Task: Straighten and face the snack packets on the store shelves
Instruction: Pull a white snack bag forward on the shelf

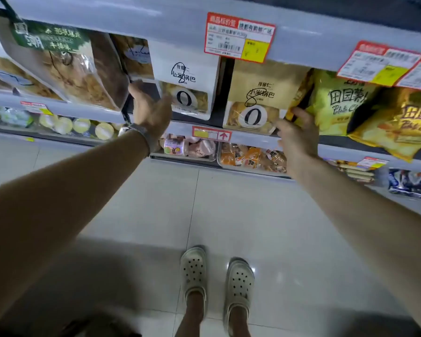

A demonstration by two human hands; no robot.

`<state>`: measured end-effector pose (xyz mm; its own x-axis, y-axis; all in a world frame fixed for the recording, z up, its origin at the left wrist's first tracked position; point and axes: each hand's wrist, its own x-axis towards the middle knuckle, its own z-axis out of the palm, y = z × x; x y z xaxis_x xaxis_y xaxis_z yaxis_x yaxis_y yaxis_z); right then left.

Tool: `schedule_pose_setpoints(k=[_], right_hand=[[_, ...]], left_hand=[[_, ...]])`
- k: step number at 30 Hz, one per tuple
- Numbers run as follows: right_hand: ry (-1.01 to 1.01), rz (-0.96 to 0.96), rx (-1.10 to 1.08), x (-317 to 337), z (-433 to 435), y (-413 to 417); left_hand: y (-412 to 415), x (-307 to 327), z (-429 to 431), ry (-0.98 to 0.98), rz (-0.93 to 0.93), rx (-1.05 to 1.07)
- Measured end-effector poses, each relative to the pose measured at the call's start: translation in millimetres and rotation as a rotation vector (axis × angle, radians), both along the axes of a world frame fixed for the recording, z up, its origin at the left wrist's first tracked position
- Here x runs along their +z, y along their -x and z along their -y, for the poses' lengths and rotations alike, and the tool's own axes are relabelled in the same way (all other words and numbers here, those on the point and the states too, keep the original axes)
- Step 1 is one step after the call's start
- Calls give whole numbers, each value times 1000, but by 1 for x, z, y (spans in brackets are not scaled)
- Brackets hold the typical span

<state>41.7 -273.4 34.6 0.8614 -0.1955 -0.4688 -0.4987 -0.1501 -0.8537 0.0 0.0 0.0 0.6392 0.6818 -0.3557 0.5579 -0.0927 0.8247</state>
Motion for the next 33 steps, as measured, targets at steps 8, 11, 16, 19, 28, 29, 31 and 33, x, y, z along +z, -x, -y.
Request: schedule_pose_setpoints(k=[8,11,16,19,28,29,31,33], right_hand=[[88,91,-86,-23,-15,-12],[96,81,-89,-23,-14,-16],[42,82,-61,-30,-5,-13],[12,83,-7,-34,0,-11],[20,104,6,-23,-12,-18],[16,102,12,-23,-18,-18],[14,104,15,-23,-31,-17],[3,120,31,-24,-44,-15]], left_hand=[[-14,-2,-3,-40,221,-82],[-13,-9,-1,-101,297,-36],[-8,-12,2,-205,326,17],[-4,-11,1,-226,363,39],[46,-10,-10,-25,491,130],[51,-9,-11,-21,497,135],[57,-3,-16,-25,498,138],[60,4,-22,-2,515,137]])
